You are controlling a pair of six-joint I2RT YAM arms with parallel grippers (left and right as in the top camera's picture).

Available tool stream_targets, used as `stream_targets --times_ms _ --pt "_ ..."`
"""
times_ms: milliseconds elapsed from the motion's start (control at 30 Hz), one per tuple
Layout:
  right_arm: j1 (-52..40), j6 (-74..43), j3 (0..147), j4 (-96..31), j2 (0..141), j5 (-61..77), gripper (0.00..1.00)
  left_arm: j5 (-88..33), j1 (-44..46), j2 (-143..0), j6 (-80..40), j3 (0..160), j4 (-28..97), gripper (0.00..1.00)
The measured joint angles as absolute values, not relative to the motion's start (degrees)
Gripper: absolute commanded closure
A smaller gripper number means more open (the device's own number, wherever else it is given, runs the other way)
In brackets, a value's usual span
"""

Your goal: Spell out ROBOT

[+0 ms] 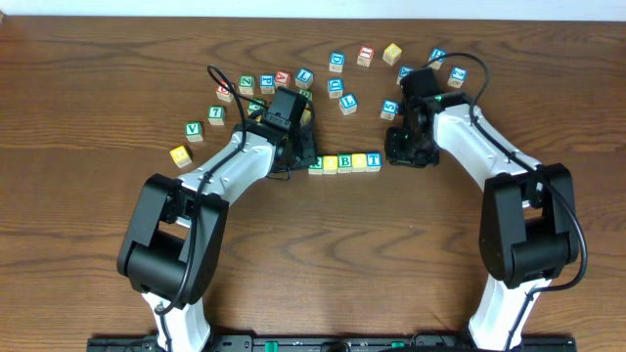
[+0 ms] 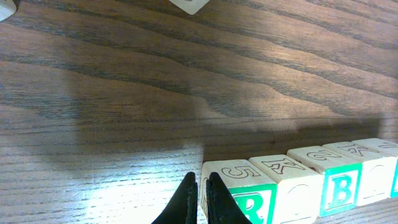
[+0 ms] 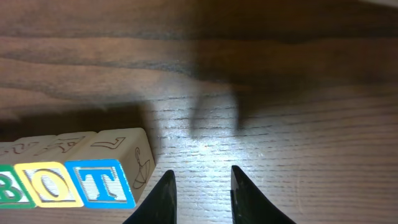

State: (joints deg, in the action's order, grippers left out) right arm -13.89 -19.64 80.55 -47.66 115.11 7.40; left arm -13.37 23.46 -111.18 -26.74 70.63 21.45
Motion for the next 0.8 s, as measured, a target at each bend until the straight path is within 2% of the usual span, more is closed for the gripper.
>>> stream_targets --times_ms 567,800 --pt "-13.9 -19.2 80.3 -46.6 115.1 8.1 0.77 -13.4 23.5 -111.2 -29.6 70.6 23.5 0.92" --pt "-14.0 -19.0 80.3 -46.6 115.1 8.1 0.82 -13.4 23.5 -111.2 -29.8 70.6 23.4 0.93"
